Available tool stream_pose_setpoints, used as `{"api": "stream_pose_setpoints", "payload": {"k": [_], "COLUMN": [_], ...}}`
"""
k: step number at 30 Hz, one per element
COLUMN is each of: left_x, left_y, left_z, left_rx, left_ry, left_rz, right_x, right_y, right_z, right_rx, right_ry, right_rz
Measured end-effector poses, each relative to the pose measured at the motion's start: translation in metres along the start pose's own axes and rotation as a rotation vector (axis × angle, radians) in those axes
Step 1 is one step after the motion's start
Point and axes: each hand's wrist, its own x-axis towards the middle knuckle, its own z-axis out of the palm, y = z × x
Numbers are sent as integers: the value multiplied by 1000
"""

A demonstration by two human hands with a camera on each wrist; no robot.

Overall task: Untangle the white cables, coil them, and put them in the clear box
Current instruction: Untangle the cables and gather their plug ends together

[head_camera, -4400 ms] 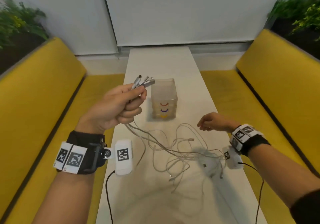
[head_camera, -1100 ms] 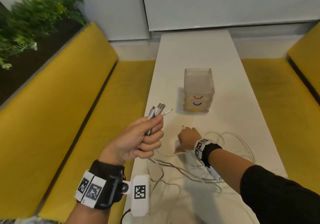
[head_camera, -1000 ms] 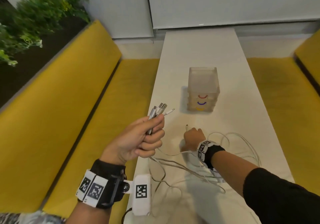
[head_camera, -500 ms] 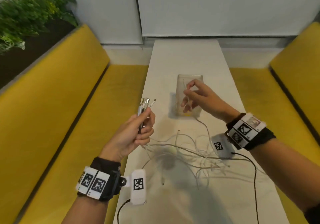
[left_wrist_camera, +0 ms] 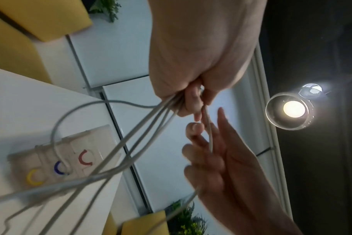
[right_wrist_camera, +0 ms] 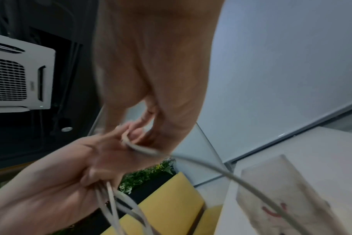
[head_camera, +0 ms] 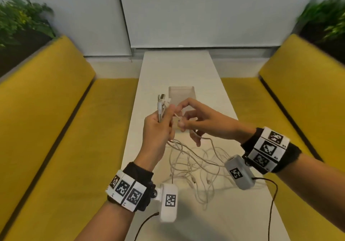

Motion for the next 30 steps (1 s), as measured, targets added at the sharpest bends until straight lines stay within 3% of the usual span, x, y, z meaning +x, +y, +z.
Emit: {"api": "stream_pose_setpoints", "payload": {"k": [2,8,13,17,19,22,25,27,28,30], "left_x": [4,16,15,15,12,8,7,8,9,10], "left_y": [5,43,60,70,73,71,63,58,55,51], "left_z": [-4,-49,-68,-82,-82,-74,-68,-63,-60,-58], "left_rx": [-99,-333,-341,-402,-419,-381,-357,-351,-339,-305], "left_ry": [77,229,259,254,217,105,19,-12,-16,-20], "left_rz": [4,128,241,317,308,264,205,151,121,44], "right_x": [-9,-52,-84,-103,-105,-94,-81,-78,-78,-77], "right_y": [13,66,116,141,143,120,77,50,38,24], "right_z": [-8,-61,-95,-113,-116,-113,-105,-102,-101,-99], "right_rx": [37,-176,-271,-323,-315,-273,-224,-413,-549,-854], "right_ry": [-31,-13,142,370,497,576,594,557,498,265], "right_rz": [62,145,293,363,342,256,62,-32,-15,199]}}
